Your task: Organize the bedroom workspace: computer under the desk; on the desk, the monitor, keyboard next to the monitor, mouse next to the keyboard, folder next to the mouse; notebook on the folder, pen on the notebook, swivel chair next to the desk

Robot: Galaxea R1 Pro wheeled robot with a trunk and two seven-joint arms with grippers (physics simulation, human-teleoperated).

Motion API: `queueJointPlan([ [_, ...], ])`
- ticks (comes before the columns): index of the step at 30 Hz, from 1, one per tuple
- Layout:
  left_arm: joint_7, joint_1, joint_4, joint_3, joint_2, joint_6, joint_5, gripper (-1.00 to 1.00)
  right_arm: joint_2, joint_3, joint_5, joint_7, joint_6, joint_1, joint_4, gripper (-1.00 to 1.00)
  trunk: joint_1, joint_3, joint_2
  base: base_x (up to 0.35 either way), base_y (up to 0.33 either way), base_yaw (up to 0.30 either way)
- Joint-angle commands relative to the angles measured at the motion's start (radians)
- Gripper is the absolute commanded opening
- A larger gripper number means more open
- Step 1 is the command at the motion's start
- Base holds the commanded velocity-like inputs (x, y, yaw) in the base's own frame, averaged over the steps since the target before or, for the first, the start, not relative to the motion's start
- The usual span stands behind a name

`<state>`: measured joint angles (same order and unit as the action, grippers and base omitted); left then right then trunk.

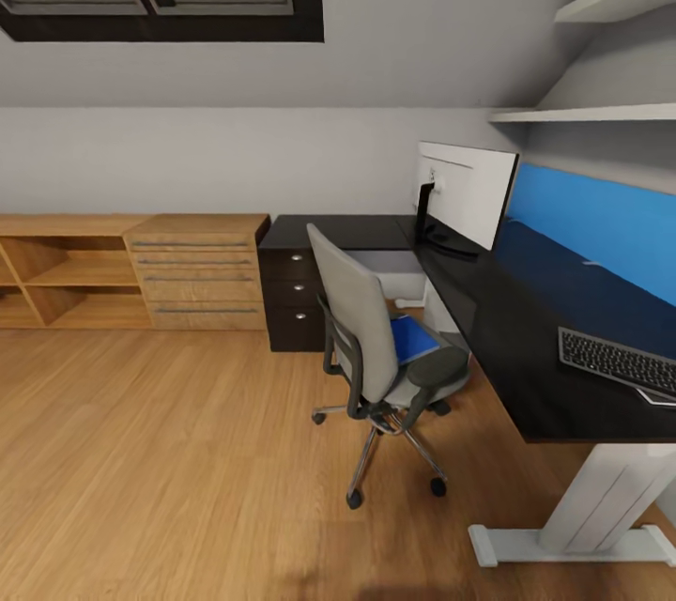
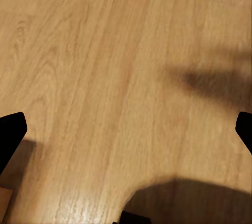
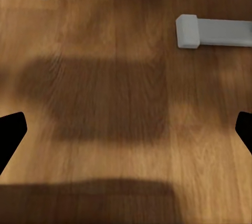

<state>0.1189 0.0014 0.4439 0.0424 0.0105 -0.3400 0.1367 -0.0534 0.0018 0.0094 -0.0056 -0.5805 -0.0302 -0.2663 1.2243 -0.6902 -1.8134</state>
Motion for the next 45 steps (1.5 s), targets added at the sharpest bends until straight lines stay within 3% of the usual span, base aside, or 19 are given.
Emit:
queueJointPlan([
  [1,0.001,0.0,0.001,-0.003,0.0,-0.002,0.009,1.0,0.0,0.0,0.001,-0.001,-0.003,0.0,0.0,1.0,0.004,-0.004,-0.008,0.0,0.0,0.0],
  [23,0.0,0.0,0.001,-0.002,0.0,-0.004,0.01,1.0,0.0,0.0,0.0,-0.001,-0.004,0.0,-0.001,1.0,0.088,-0.073,-0.162,0.0,0.0,0.0],
  [27,0.001,0.0,0.001,0.002,0.0,-0.097,0.011,1.0,-0.001,0.0,0.0,-0.001,-0.004,0.0,-0.003,1.0,0.104,-0.086,-0.19,0.0,0.0,0.0],
  [35,0.001,0.0,0.001,0.002,0.0,-0.108,0.011,1.0,-0.002,0.0,0.0,-0.001,-0.004,0.0,-0.003,1.0,0.134,-0.111,-0.246,0.0,0.0,0.0],
  [37,0.029,0.0,0.002,0.024,0.0,-0.109,0.012,1.0,0.0,0.0,0.0,-0.001,-0.004,0.0,0.0,1.0,0.142,-0.117,-0.26,0.0,0.0,0.0],
  [45,0.036,0.0,0.007,0.034,-0.001,-0.11,0.012,1.0,0.0,0.0,0.0,-0.001,-0.004,0.0,-0.002,1.0,0.173,-0.142,-0.316,0.0,0.0,0.0],
])
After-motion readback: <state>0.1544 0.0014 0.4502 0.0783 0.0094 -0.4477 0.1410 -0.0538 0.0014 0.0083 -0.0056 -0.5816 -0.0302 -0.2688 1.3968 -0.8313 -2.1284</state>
